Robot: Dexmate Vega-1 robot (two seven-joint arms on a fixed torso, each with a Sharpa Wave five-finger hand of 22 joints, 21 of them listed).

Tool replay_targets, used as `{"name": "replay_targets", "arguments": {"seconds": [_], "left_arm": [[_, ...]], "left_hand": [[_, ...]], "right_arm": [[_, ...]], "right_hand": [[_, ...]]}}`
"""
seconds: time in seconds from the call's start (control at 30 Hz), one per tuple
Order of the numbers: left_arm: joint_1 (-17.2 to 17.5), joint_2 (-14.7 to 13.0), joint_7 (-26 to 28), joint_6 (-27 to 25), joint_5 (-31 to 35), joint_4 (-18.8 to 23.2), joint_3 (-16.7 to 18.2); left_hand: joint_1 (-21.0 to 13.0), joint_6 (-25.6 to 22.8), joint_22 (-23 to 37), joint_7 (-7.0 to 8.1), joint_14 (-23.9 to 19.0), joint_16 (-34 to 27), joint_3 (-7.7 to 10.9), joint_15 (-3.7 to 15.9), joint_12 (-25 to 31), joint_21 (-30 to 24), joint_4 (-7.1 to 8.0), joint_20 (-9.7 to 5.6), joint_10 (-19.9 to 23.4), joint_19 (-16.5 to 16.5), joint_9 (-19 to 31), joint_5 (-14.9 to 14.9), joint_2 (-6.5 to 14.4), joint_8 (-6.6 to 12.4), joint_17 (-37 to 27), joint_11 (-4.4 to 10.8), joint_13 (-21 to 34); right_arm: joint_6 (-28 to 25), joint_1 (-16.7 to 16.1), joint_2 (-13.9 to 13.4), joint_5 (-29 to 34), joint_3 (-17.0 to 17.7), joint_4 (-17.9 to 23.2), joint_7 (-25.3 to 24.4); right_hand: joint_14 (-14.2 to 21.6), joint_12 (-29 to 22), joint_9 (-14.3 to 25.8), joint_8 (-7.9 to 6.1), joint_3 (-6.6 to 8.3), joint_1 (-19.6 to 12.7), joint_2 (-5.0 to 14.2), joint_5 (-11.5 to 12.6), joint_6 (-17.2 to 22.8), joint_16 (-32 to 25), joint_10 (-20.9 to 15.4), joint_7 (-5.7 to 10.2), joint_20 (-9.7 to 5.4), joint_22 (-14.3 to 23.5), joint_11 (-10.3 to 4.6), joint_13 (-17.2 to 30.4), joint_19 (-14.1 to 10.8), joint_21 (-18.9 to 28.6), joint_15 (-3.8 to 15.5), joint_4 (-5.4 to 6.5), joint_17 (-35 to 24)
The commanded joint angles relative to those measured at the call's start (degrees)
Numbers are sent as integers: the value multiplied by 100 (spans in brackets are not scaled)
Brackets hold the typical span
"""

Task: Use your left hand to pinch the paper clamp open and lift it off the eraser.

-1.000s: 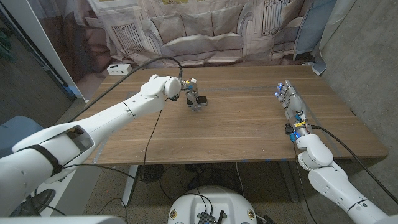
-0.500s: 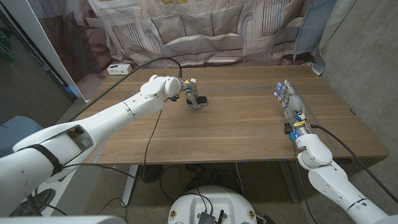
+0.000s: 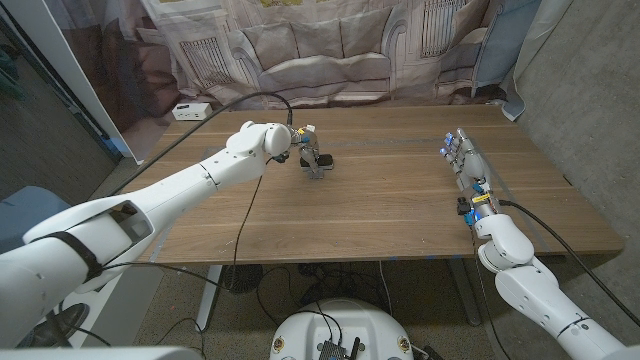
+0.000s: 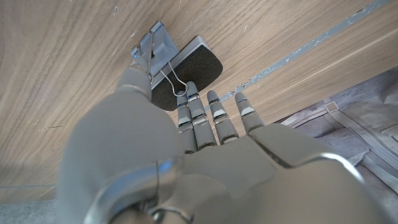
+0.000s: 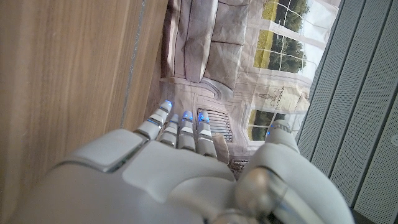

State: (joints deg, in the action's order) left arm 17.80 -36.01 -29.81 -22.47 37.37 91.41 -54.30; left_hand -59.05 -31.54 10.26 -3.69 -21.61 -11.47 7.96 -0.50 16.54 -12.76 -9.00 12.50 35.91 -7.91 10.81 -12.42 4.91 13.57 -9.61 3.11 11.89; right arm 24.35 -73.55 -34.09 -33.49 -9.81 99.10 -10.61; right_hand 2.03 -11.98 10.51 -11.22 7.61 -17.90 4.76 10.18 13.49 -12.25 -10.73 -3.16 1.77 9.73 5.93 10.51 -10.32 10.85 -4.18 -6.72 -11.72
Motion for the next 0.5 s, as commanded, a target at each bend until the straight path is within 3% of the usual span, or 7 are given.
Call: {"name": "replay_targets", "arguments": {"seconds": [0.03, 0.17, 0.5], "left_arm": [[-9, 41, 95, -20, -159, -35, 9], [1, 41, 144, -18, -220, -26, 22], [159, -43, 375, -99, -476, 163, 197]], "left_hand": [[-100, -121, 19, 11, -101, -25, 48, 16, 38, -34, 0, 4, 112, -93, 24, 26, -5, 36, -6, 39, 11], [-171, -249, 17, 22, -180, -19, 85, 77, 53, -37, -14, 3, 207, -173, 26, 49, 7, 53, -5, -65, 13], [-295, -565, 18, 13, -358, -2, 157, 184, 116, -55, -22, 1, 471, -365, 30, 94, 23, 106, -2, -26, 15]], "right_arm": [[26, -9, 12, -31, 7, -25, 2], [31, -19, 12, -26, 6, -20, -3], [32, -68, 0, -9, 15, 32, -23]], "right_hand": [[-16, 14, 20, 16, 25, -9, -20, 12, 3, 18, -28, 38, 12, 21, -42, 28, -6, 19, 5, -33, -14], [-21, 18, 20, 18, 26, -11, -19, 13, -2, 21, -26, 41, 18, 21, -39, 28, 0, 17, 8, -35, -14], [-25, 29, 20, 21, 27, -8, -18, 13, -14, 23, -18, 50, 61, 21, -52, 29, 19, 13, 11, -36, -14]]}}
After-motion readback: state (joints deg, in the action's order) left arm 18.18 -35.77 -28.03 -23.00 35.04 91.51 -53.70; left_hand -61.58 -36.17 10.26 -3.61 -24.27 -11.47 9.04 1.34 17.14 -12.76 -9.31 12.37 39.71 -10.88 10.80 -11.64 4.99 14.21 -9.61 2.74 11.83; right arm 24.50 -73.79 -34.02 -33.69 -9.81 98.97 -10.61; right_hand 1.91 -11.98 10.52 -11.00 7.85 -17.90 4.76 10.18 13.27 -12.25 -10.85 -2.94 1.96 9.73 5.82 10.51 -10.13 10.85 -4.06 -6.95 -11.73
